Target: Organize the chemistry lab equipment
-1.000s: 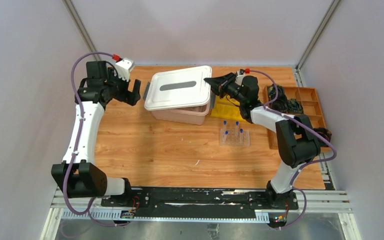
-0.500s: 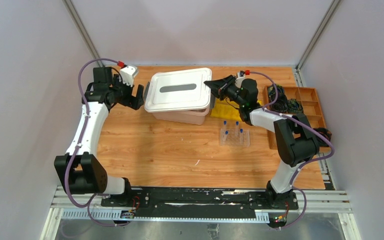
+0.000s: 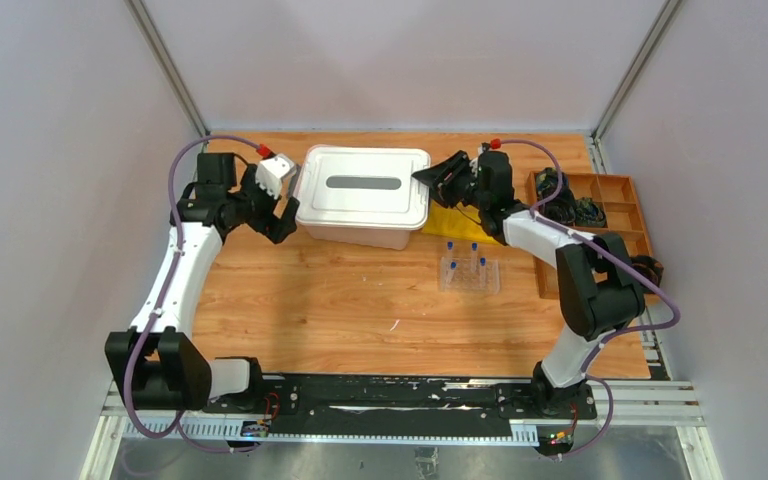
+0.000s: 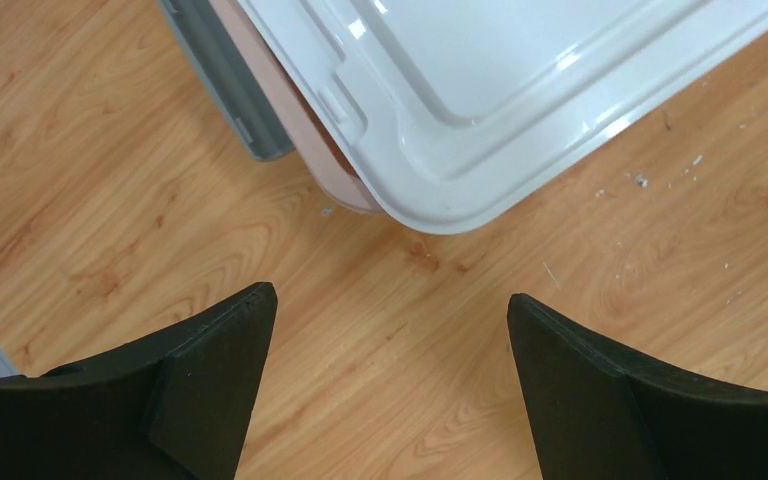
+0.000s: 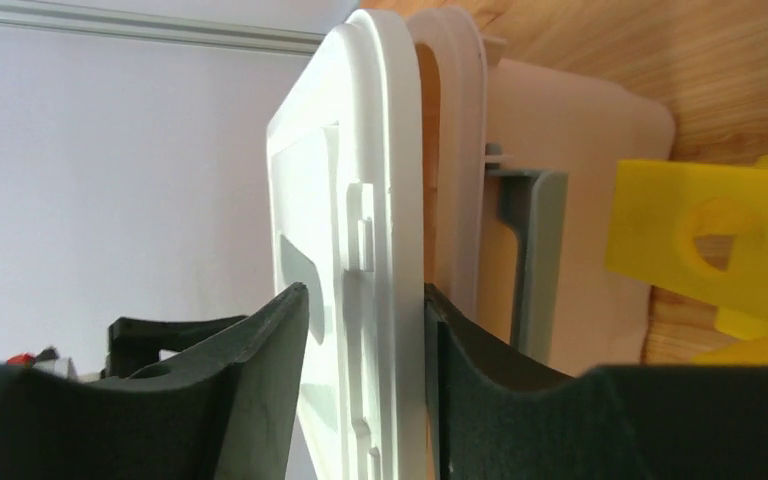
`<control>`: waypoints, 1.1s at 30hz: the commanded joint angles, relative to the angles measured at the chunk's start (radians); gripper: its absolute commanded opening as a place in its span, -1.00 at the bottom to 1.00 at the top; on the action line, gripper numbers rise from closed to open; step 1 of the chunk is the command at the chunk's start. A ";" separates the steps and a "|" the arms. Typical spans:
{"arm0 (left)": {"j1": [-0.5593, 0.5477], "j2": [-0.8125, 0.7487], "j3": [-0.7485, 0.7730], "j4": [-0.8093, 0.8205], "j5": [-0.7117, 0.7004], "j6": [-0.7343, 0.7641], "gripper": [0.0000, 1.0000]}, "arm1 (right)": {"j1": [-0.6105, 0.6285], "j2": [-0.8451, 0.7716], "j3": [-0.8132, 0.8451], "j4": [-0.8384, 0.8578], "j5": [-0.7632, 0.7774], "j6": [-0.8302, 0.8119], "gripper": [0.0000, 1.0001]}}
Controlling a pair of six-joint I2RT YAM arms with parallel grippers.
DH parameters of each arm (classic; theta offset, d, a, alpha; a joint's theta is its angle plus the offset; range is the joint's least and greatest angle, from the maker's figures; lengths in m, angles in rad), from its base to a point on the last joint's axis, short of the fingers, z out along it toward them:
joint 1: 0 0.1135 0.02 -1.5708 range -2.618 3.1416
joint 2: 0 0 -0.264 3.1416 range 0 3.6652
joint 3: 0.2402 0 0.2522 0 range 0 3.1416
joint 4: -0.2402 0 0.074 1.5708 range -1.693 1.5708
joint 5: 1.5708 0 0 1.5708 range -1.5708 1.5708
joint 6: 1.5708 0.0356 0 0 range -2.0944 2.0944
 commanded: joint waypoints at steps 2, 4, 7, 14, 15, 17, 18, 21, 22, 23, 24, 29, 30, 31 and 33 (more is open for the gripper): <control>-0.025 -0.029 -0.031 -0.021 -0.033 0.118 0.80 | 0.016 -0.060 0.132 -0.254 0.088 -0.174 0.12; -0.043 -0.028 -0.039 -0.011 -0.054 0.127 0.79 | 0.023 -0.069 0.179 -0.358 0.120 -0.221 0.25; -0.061 -0.028 -0.070 0.041 -0.108 0.109 0.77 | 0.028 -0.072 0.236 -0.485 0.151 -0.261 0.32; -0.080 -0.020 -0.109 0.192 -0.200 0.011 0.76 | 0.056 -0.046 0.382 -0.743 0.222 -0.357 0.33; -0.082 -0.016 -0.106 0.194 -0.200 0.006 0.76 | 0.061 -0.037 0.407 -0.784 0.233 -0.378 0.34; -0.083 -0.011 -0.101 0.191 -0.195 0.004 0.75 | 0.064 -0.022 0.435 -0.840 0.247 -0.412 0.34; -0.082 -0.011 -0.097 0.181 -0.185 0.007 0.75 | 0.064 -0.024 0.428 -0.849 0.253 -0.418 0.33; -0.082 -0.021 -0.080 0.132 -0.123 0.022 0.75 | 0.064 -0.048 0.370 -0.826 0.262 -0.420 0.33; -0.082 -0.026 -0.075 0.127 -0.112 0.020 0.75 | 0.064 -0.053 0.356 -0.813 0.259 -0.418 0.33; -0.082 -0.031 -0.074 0.127 -0.108 0.013 0.75 | 0.064 -0.057 0.349 -0.803 0.254 -0.415 0.32; -0.082 -0.031 -0.072 0.128 -0.105 0.008 0.75 | 0.065 -0.058 0.348 -0.795 0.246 -0.412 0.30; -0.082 -0.003 -0.046 0.131 -0.135 -0.016 0.73 | 0.075 -0.054 0.375 -0.802 0.226 -0.423 0.25; -0.083 0.001 -0.044 0.136 -0.142 -0.021 0.73 | 0.076 -0.053 0.380 -0.805 0.223 -0.425 0.25; -0.083 0.006 -0.041 0.144 -0.148 -0.027 0.73 | 0.076 -0.050 0.384 -0.806 0.218 -0.427 0.25; -0.083 0.016 -0.039 0.156 -0.162 -0.043 0.72 | 0.077 -0.042 0.396 -0.808 0.208 -0.427 0.23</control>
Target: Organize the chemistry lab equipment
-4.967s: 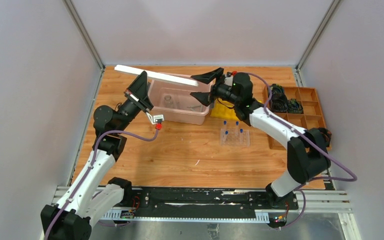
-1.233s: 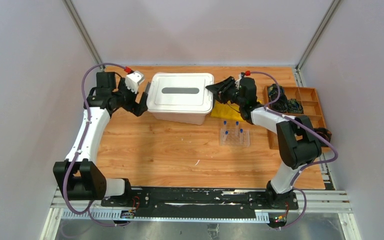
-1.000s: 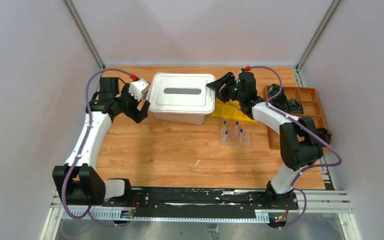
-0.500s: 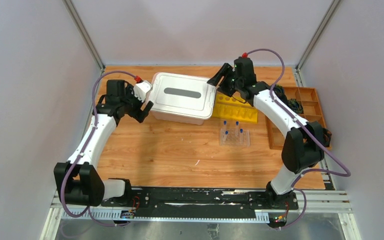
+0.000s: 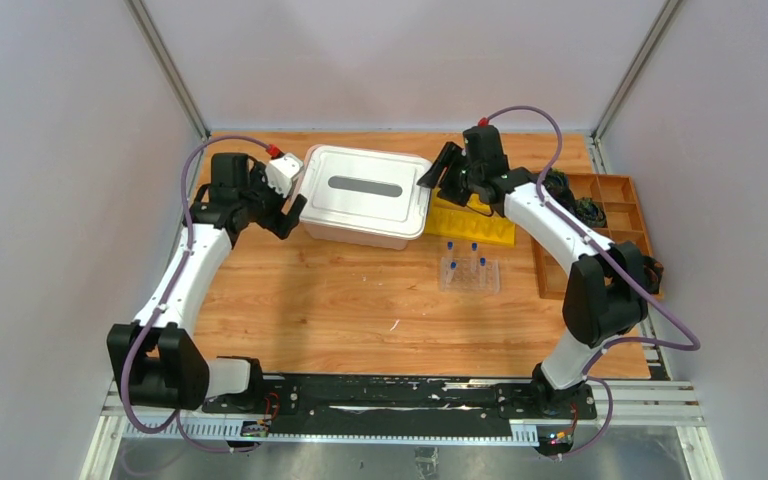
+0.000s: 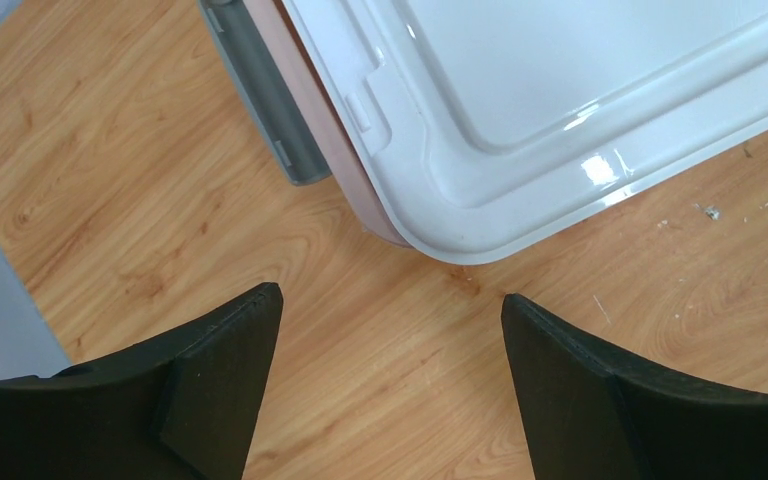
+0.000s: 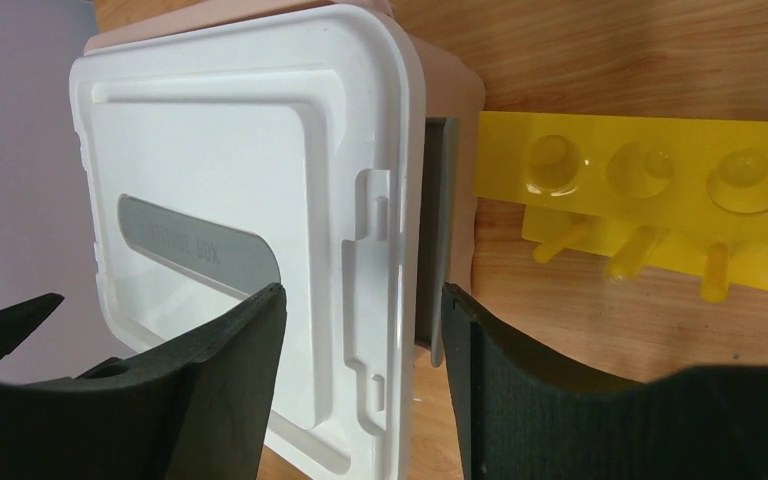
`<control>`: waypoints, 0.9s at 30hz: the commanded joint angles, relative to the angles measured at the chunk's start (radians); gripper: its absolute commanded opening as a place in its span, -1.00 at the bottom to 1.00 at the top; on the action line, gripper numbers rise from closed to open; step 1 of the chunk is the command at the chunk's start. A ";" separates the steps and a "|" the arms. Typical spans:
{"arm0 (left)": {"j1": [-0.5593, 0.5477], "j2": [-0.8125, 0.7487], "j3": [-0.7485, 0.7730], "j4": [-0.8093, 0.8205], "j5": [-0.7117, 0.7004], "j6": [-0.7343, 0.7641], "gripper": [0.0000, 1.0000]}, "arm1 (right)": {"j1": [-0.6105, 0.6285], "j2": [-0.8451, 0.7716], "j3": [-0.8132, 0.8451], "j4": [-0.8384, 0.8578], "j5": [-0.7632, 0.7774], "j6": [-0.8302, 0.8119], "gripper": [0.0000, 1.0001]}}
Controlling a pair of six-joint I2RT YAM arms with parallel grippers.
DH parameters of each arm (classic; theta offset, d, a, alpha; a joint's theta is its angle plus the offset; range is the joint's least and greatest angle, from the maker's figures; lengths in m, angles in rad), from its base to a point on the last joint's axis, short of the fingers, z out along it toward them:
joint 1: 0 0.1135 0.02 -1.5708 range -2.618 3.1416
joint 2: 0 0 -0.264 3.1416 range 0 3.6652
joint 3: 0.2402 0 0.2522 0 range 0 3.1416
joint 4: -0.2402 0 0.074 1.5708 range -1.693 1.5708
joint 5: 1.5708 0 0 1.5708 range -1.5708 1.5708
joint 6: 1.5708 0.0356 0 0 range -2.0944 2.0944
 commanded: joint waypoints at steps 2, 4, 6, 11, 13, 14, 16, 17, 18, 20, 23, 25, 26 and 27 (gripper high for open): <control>-0.005 0.033 0.043 0.027 -0.022 -0.053 0.71 | 0.021 0.008 0.051 -0.020 -0.026 -0.025 0.22; -0.006 0.042 0.053 0.010 -0.016 -0.054 0.71 | 0.023 0.017 0.056 -0.029 -0.032 -0.026 0.22; -0.006 0.039 0.056 -0.011 -0.005 -0.041 0.72 | 0.027 0.021 0.057 -0.028 -0.033 -0.029 0.22; 0.007 0.018 0.097 -0.105 0.033 0.012 0.84 | 0.030 0.037 0.069 -0.047 -0.041 -0.036 0.22; 0.037 0.032 0.147 -0.193 0.098 0.038 0.89 | 0.032 0.040 0.073 -0.056 -0.037 -0.036 0.22; 0.050 0.039 0.164 -0.247 0.131 0.062 0.90 | 0.035 0.040 0.074 -0.060 -0.034 -0.037 0.22; 0.054 0.038 0.155 -0.277 0.155 0.107 0.91 | 0.038 0.043 0.077 -0.061 -0.030 -0.034 0.23; 0.054 0.034 0.135 -0.275 0.159 0.130 0.91 | 0.041 0.044 0.079 -0.061 -0.032 -0.029 0.23; 0.054 0.030 0.113 -0.263 0.160 0.140 0.90 | 0.043 0.049 0.082 -0.059 -0.036 -0.026 0.23; 0.054 0.029 0.076 -0.201 0.138 0.106 0.77 | 0.050 0.056 0.091 -0.059 -0.035 -0.021 0.22; 0.054 0.031 0.022 -0.100 0.130 0.052 0.61 | 0.059 0.058 0.095 -0.061 -0.029 -0.007 0.22; 0.054 0.034 -0.004 -0.052 0.143 0.031 0.57 | 0.061 0.060 0.095 -0.059 -0.028 0.000 0.22; 0.054 0.038 -0.008 -0.027 0.140 0.015 0.55 | 0.061 0.061 0.095 -0.058 -0.030 0.003 0.22; 0.054 0.043 -0.011 -0.002 0.127 -0.004 0.53 | 0.061 0.063 0.095 -0.055 -0.031 0.007 0.22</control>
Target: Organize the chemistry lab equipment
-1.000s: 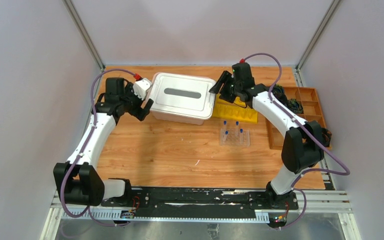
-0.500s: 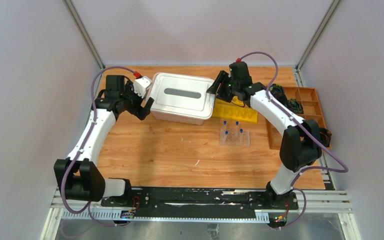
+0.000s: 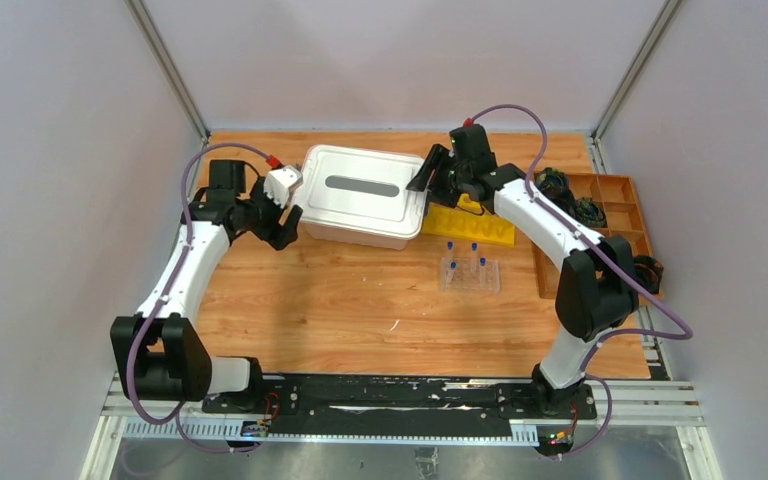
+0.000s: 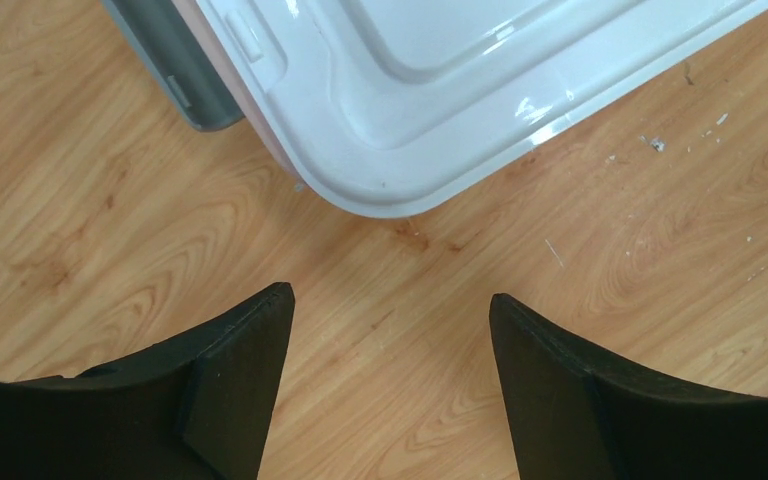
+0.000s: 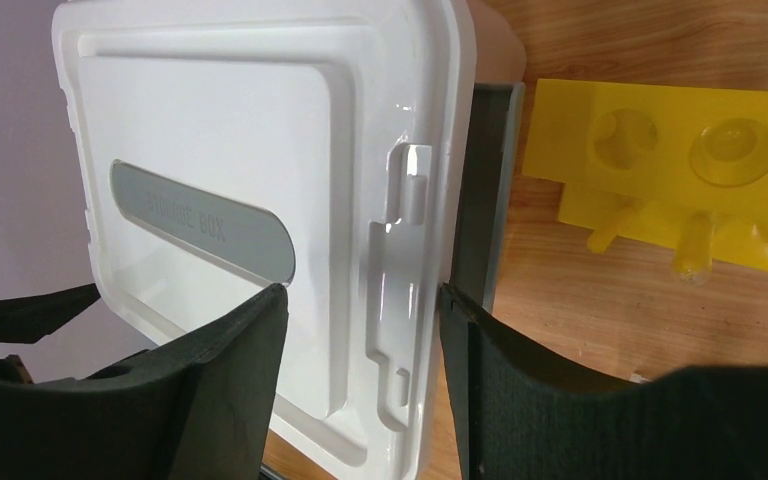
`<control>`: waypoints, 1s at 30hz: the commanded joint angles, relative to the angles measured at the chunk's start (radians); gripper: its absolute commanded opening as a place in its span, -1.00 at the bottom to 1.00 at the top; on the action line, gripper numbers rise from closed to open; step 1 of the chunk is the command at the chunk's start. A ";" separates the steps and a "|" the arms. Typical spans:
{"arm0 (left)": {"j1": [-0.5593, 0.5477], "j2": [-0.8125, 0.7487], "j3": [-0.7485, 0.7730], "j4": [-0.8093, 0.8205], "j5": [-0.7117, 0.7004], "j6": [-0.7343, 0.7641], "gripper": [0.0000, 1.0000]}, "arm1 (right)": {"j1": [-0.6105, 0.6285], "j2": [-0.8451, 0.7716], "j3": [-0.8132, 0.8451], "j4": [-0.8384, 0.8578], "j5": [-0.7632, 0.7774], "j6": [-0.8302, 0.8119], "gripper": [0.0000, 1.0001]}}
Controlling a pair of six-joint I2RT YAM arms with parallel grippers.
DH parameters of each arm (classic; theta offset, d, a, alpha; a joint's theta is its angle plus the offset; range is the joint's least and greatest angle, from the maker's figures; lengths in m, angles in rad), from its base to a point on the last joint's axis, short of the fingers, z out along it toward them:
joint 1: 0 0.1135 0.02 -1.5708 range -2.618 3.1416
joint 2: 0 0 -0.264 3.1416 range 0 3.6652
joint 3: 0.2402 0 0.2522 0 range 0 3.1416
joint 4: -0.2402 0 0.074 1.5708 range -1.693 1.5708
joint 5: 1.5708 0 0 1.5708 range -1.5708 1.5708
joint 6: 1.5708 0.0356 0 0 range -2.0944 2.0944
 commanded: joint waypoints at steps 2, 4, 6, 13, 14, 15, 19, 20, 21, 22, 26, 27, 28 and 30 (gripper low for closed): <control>0.001 0.020 -0.023 0.178 -0.017 -0.090 0.51 | 0.015 0.018 0.039 0.001 -0.002 0.024 0.21; 0.001 0.028 -0.024 0.220 -0.048 -0.109 0.50 | 0.017 0.028 0.050 0.001 -0.003 0.028 0.21; 0.001 0.037 -0.024 0.247 -0.070 -0.119 0.49 | 0.016 0.038 0.060 0.001 -0.002 0.028 0.20; 0.001 0.051 -0.015 0.285 -0.071 -0.147 0.49 | 0.013 0.089 0.102 -0.001 -0.004 0.025 0.20; 0.001 0.050 -0.014 0.293 -0.070 -0.147 0.50 | 0.013 0.092 0.107 -0.002 -0.002 0.024 0.20; 0.001 0.050 -0.014 0.301 -0.072 -0.146 0.50 | 0.012 0.094 0.114 -0.003 0.001 0.023 0.19; 0.001 0.059 -0.001 0.311 -0.078 -0.150 0.50 | 0.002 0.098 0.134 -0.009 0.009 0.015 0.17; 0.001 0.062 0.004 0.310 -0.076 -0.156 0.50 | -0.001 0.098 0.138 -0.011 0.011 0.012 0.16; 0.001 0.063 0.007 0.308 -0.075 -0.160 0.50 | -0.006 0.098 0.143 -0.011 0.011 0.008 0.15; 0.001 0.065 0.013 0.305 -0.072 -0.163 0.50 | -0.008 0.098 0.150 -0.014 0.013 0.005 0.14; 0.001 0.063 0.027 0.287 -0.061 -0.170 0.50 | -0.013 0.107 0.186 -0.025 0.022 -0.018 0.13; 0.001 0.062 0.036 0.277 -0.061 -0.169 0.50 | -0.013 0.113 0.196 -0.027 0.020 -0.021 0.13; 0.001 0.063 0.044 0.265 -0.062 -0.169 0.50 | -0.015 0.119 0.206 -0.031 0.018 -0.025 0.12; 0.001 0.063 0.066 0.233 -0.053 -0.174 0.50 | -0.016 0.137 0.225 -0.039 0.012 -0.027 0.12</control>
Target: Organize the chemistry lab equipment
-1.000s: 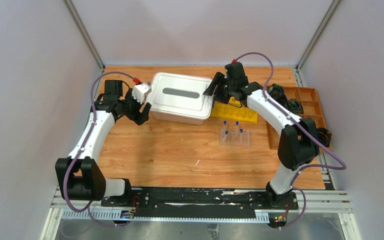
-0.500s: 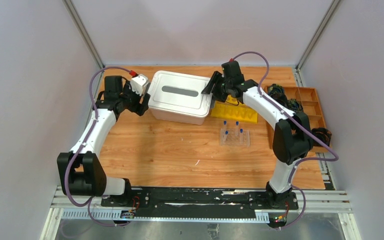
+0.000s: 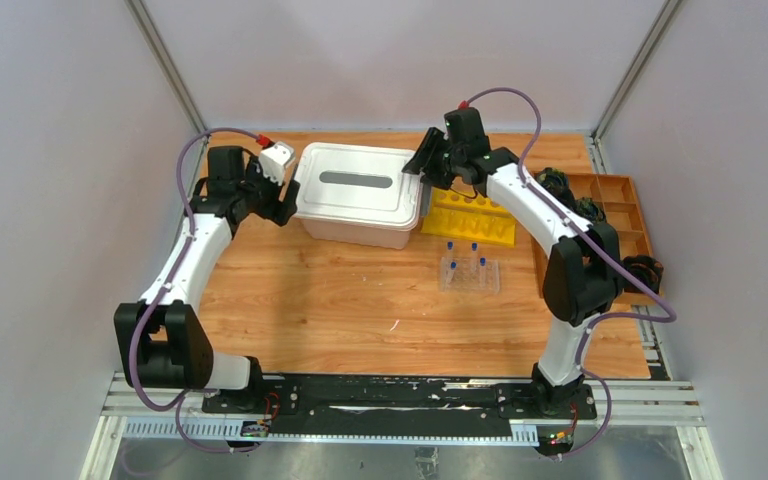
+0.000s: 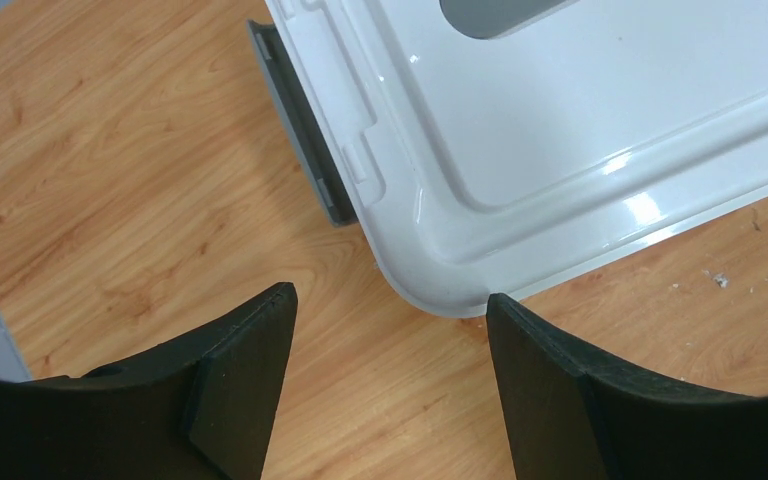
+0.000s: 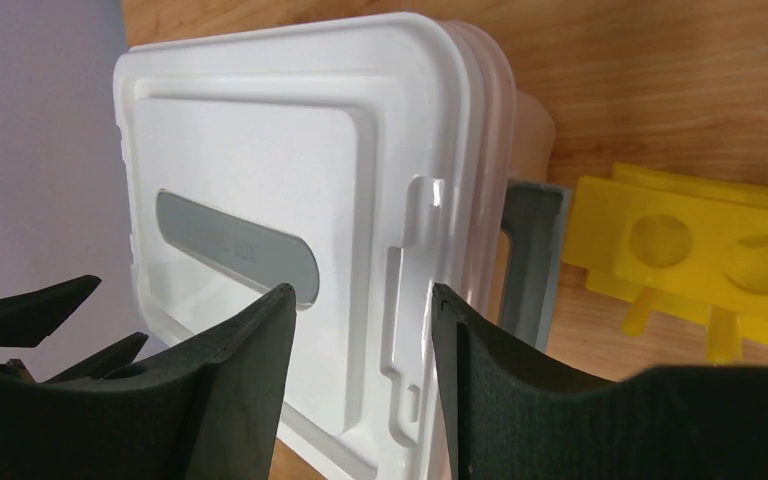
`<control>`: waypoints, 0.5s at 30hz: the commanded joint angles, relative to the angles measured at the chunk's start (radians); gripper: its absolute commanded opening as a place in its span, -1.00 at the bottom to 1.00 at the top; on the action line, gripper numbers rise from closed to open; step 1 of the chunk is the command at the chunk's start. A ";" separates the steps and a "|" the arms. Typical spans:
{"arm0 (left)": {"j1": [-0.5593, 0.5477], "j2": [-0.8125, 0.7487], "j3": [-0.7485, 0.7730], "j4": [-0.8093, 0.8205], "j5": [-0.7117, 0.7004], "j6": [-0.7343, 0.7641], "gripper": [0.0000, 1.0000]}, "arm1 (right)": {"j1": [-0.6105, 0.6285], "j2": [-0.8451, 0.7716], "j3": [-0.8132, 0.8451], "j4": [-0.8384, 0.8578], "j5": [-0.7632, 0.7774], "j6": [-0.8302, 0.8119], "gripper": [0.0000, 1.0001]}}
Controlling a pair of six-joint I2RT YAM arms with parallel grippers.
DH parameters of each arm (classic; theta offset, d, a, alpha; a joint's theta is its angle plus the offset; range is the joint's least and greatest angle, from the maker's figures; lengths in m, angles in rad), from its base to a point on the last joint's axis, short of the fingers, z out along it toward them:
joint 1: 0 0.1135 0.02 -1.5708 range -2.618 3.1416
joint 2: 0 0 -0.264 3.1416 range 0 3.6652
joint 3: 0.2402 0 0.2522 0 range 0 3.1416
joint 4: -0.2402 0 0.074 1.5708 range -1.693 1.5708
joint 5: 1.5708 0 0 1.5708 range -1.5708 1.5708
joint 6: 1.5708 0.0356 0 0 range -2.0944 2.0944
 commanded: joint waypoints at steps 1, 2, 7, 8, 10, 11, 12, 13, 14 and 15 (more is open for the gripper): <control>0.001 0.005 0.071 -0.039 0.035 -0.019 0.50 | -0.008 0.041 0.070 -0.013 -0.001 -0.027 0.12; 0.001 0.004 0.079 -0.053 0.048 -0.022 0.50 | -0.009 0.050 0.081 -0.019 -0.004 -0.030 0.12; 0.032 0.007 0.098 -0.058 0.061 -0.039 0.50 | -0.016 0.088 0.115 -0.056 0.005 -0.038 0.12; 0.032 0.010 0.101 -0.058 0.060 -0.038 0.50 | -0.017 0.088 0.114 -0.059 0.009 -0.039 0.12; 0.032 0.020 0.113 -0.074 0.062 -0.029 0.50 | -0.022 0.085 0.108 -0.068 0.020 -0.045 0.11; 0.032 0.024 0.117 -0.085 0.068 -0.016 0.50 | -0.024 0.082 0.106 -0.073 0.027 -0.052 0.10; 0.032 0.027 0.120 -0.099 0.077 -0.002 0.50 | -0.026 0.079 0.100 -0.074 0.028 -0.055 0.08; 0.032 0.032 0.126 -0.124 0.095 0.019 0.50 | -0.029 0.076 0.093 -0.074 0.030 -0.060 0.07; 0.031 0.041 0.142 -0.156 0.113 0.046 0.50 | -0.035 0.075 0.087 -0.074 0.027 -0.063 0.05; 0.029 0.054 0.161 -0.176 0.115 0.045 0.49 | -0.042 0.075 0.080 -0.074 0.027 -0.067 0.03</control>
